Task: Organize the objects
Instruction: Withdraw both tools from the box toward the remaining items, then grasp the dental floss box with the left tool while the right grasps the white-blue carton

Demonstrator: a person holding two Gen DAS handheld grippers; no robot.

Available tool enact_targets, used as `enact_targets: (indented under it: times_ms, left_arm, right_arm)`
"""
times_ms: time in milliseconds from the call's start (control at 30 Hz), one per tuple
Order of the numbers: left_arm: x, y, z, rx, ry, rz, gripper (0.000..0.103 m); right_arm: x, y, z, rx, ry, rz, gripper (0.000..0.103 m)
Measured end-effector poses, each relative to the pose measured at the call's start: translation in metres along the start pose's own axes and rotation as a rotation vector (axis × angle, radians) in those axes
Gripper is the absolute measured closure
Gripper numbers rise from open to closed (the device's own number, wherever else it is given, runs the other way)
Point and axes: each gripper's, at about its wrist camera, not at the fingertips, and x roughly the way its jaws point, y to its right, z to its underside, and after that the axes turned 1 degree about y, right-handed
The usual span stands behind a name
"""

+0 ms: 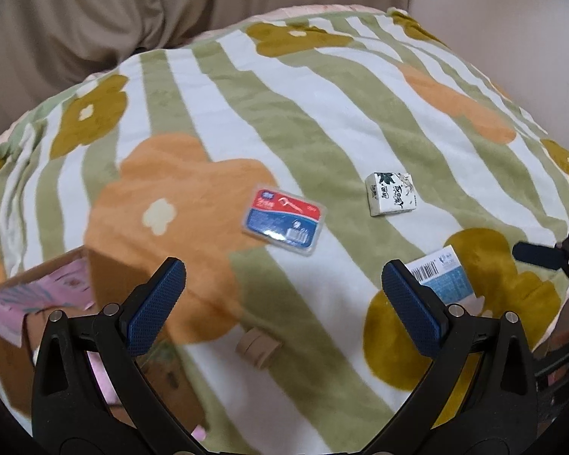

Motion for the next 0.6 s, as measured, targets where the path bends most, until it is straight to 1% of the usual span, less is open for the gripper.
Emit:
enact_targets:
  times_ms: [100,267,433,600]
  left_arm:
    - [0.020,0.010,-0.005,0.035,-0.016,0.006,0.000]
    - [0.052,0.022,-0.012,0.111,-0.041,-0.032,0.000]
    - [0.082,0.020,-0.021,0.129,-0.085,-0.055,0.000]
    - [0.105,0.017,-0.026,0.157,-0.126,-0.084,0.000]
  right_arm:
    - [0.010,0.007,0.006,0.034,-0.002,0.006,0.012]
    - [0.021,0.015,0.013,0.070,0.005,0.038,0.012]
    - [0.032,0.014,0.016,0.091,0.000,0.054,0.012]
    - [0.048,0.006,0.018,0.079,-0.021,0.112,0.012]
